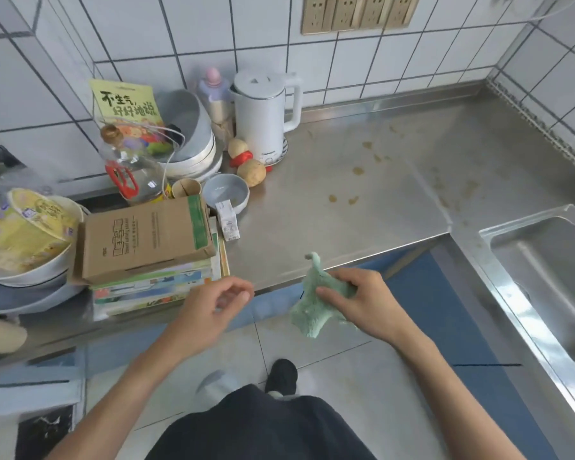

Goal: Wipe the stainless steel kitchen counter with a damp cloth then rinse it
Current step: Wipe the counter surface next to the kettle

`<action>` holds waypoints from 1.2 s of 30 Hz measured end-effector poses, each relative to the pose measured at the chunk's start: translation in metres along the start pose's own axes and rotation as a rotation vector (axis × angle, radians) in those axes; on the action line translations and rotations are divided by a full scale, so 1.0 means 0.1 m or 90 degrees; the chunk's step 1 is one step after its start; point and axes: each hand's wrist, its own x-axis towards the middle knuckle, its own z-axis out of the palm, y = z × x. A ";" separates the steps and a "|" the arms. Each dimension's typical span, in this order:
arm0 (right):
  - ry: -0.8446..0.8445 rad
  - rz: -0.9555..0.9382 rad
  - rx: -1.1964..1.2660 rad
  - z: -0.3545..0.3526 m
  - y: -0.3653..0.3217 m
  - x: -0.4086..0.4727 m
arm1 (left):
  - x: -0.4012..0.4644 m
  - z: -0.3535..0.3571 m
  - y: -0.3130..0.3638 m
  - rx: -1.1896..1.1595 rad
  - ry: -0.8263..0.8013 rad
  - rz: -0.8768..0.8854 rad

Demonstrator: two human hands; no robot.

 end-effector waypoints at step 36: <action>0.280 0.098 0.056 0.42 -0.47 1.58 | 2.14 -0.33 0.51 -0.452 -0.105 -0.173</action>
